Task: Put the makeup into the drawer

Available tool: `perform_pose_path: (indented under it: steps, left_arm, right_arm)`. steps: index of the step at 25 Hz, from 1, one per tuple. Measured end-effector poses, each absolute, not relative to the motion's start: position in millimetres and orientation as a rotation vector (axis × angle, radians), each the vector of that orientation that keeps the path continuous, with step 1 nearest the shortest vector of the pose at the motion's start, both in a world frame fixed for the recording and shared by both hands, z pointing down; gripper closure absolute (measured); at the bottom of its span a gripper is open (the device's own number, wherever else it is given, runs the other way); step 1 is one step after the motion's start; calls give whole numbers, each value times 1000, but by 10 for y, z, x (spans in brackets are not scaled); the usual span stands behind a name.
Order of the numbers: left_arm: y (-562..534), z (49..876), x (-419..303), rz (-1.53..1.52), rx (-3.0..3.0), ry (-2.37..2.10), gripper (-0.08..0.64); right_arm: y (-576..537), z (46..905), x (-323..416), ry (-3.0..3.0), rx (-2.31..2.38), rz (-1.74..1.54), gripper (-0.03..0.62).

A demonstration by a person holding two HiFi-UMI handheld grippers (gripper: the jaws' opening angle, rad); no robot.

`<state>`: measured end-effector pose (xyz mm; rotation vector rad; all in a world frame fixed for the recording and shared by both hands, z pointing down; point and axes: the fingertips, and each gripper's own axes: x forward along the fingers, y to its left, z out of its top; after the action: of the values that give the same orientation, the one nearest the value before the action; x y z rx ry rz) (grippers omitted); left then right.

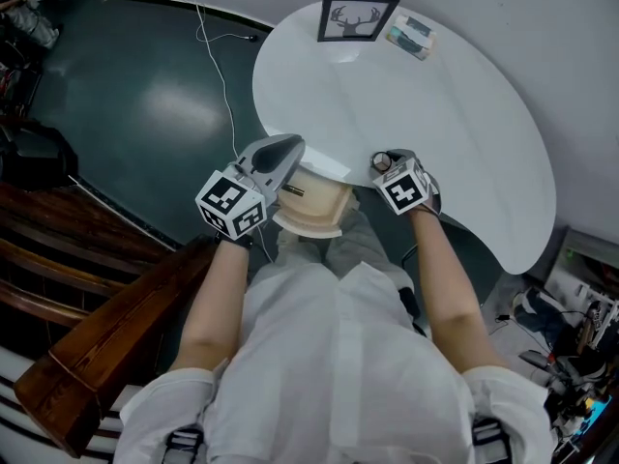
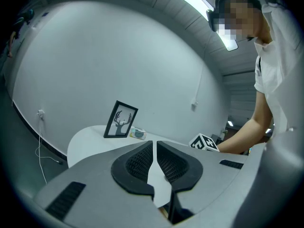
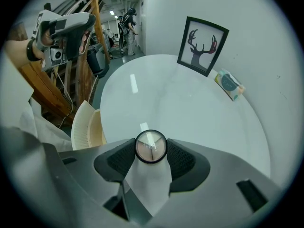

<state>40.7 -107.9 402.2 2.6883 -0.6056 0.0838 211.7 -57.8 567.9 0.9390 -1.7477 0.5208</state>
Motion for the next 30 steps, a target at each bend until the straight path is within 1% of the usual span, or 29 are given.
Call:
perform_pose_path:
  steps: [19,30]
  left_arm:
    - [-876,3981,-281,59,2677,-713,535]
    - [-659,4006,-549,57,2674,-745,535]
  right_arm:
    - [-486,5564,1302,-1820,871,449,391]
    - [-277,5561,966,-1846,838,429,391]
